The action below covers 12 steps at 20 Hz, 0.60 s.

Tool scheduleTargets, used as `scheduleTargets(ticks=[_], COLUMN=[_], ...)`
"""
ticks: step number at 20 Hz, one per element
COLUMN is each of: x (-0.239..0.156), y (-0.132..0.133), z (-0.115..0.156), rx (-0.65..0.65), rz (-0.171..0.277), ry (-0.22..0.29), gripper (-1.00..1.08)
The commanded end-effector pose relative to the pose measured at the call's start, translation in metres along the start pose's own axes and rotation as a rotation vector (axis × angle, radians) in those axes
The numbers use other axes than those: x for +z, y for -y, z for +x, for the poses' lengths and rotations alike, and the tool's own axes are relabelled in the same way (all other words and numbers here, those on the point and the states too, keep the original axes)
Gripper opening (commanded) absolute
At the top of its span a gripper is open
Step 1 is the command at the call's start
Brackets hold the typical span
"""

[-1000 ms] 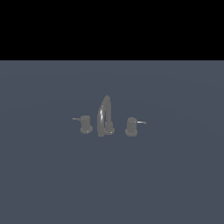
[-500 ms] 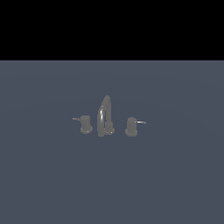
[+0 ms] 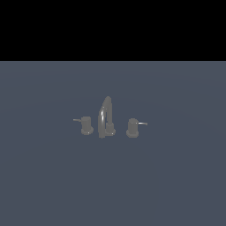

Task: Turn on the faucet by rotating a designated handle.

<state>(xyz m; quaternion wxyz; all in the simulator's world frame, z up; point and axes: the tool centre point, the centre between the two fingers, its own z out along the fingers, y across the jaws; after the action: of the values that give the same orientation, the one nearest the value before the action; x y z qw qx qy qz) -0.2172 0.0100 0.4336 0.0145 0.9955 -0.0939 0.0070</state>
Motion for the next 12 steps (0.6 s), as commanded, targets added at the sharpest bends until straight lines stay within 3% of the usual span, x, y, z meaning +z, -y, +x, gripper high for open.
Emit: scheduleTargets(ticks=[1,12], x=[0.015,0.089], y=[0.005,0.021], z=[0.010,0.061], rx=[0.060,0.349], rz=[0.001,0.005], ry=[0.002,0.009], gripper=[-1.00,-1.00])
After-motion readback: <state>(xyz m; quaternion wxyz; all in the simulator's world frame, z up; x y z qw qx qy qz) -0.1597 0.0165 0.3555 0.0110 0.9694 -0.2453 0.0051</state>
